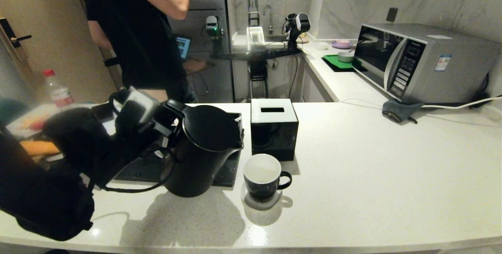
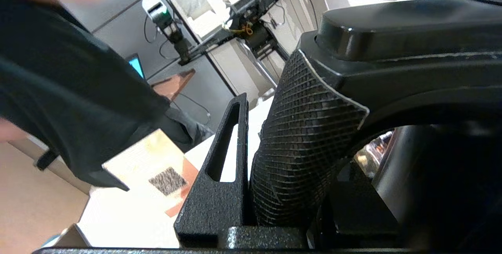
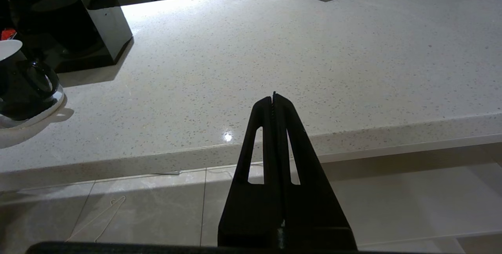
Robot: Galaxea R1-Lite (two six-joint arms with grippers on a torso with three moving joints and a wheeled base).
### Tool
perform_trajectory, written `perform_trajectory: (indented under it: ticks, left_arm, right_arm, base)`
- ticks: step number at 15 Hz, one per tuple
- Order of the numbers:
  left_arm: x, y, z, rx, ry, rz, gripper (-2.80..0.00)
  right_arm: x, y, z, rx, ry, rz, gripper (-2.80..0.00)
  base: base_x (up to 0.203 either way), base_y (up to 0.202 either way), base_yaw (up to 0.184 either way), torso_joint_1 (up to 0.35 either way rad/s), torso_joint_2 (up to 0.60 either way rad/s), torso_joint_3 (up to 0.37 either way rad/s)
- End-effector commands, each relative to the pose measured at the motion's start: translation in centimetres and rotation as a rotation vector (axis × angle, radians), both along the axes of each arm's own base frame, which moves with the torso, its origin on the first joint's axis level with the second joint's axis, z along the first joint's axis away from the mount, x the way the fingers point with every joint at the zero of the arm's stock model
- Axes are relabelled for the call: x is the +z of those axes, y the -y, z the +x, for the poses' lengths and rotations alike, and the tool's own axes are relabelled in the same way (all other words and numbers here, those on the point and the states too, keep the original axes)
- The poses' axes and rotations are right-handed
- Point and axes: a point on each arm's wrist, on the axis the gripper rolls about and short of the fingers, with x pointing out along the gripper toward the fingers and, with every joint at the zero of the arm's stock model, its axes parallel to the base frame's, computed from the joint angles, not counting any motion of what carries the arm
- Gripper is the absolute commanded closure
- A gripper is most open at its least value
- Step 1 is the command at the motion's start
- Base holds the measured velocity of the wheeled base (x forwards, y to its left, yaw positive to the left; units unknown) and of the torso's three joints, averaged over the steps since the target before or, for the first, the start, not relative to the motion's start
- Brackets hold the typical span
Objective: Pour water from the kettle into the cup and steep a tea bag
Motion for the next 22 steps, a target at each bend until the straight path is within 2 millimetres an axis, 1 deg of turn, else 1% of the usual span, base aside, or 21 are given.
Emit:
perform_trajectory:
  ticks: [1,5,9,13,22]
  left_arm:
    - [0.6,0.1,0.7,0.003,0.055,0.002,0.0]
    - [0.3,0.2,1.2,0.007,0.055,0.039,0.0]
    - [0.1,0.5,1.2,-0.068,0.074,0.103,0.0]
    - [0.0,0.5,1.2,-0.071,0.071,0.107,0.0]
    - [-0.3,0.8,2.3,-0.072,0.057,0.131,0.0]
  right_arm:
    - [0.0,0.0,0.0,0.0,-0.001,0.0,0.0]
    - [0.0,0.0,0.0,0.002,-0.001,0.0,0.0]
    - [0.0,0.0,0.0,0.0,-0.001,0.0,0.0]
    - [0.0,0.0,0.0,0.0,-0.001,0.0,0.0]
    - [0.0,0.0,0.0,0.0,-0.001,0.0,0.0]
  base:
    - [0.0,0.0,0.0,0.0,0.0,0.0]
    - [0.0,0.0,0.0,0.0,0.0,0.0]
    - [0.0,0.0,0.0,0.0,0.0,0.0]
    - [0.0,0.0,0.0,0.0,0.0,0.0]
    - [0.0,0.0,0.0,0.0,0.0,0.0]
